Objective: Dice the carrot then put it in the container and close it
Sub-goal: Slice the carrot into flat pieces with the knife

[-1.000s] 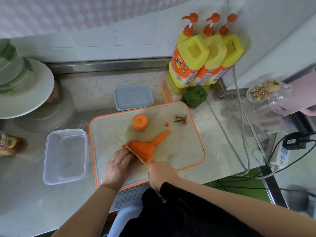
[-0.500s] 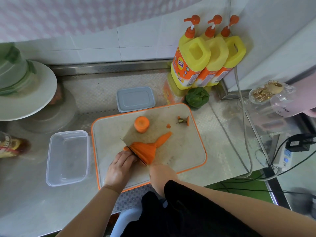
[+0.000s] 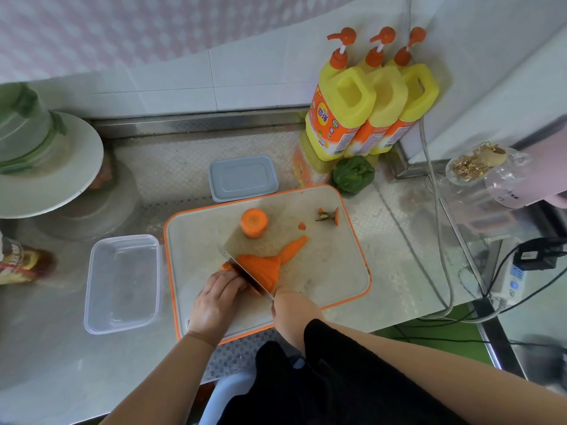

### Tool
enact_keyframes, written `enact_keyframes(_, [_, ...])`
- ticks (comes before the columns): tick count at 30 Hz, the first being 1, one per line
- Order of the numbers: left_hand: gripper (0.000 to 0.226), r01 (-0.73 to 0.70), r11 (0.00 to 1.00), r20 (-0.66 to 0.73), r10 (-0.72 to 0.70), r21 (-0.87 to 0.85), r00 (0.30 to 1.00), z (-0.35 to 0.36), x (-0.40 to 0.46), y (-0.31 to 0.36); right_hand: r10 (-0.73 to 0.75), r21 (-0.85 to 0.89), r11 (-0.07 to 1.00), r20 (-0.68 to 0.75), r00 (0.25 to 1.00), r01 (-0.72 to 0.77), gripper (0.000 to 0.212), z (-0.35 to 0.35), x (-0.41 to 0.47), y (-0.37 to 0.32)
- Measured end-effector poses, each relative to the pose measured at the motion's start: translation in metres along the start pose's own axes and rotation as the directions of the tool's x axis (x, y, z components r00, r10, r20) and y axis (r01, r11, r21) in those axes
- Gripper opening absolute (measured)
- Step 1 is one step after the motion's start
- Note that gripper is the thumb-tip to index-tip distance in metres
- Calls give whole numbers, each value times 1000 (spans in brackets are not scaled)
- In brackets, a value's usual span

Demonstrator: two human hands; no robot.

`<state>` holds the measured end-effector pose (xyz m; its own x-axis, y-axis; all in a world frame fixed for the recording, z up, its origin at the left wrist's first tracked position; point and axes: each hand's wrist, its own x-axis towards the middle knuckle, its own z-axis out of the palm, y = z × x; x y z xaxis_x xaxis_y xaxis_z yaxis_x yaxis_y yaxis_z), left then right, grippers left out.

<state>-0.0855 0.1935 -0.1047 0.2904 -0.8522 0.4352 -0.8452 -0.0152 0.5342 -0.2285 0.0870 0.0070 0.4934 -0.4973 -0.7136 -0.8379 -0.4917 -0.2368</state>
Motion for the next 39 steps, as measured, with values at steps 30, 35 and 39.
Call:
enact_keyframes(30, [25, 49, 996, -4, -48, 75, 999, 0, 2, 2, 46, -8, 999, -48, 998, -46, 20, -16, -30, -26])
enact_keyframes(35, [52, 46, 998, -32, -45, 34, 998, -2, 4, 4, 32, -30, 999, -55, 998, -34, 21, -14, -26, -28])
enact_keyframes(39, [49, 41, 999, -47, -40, 23, 998, -1, 4, 4, 14, -45, 999, -66, 998, -17, 23, -12, -23, -30])
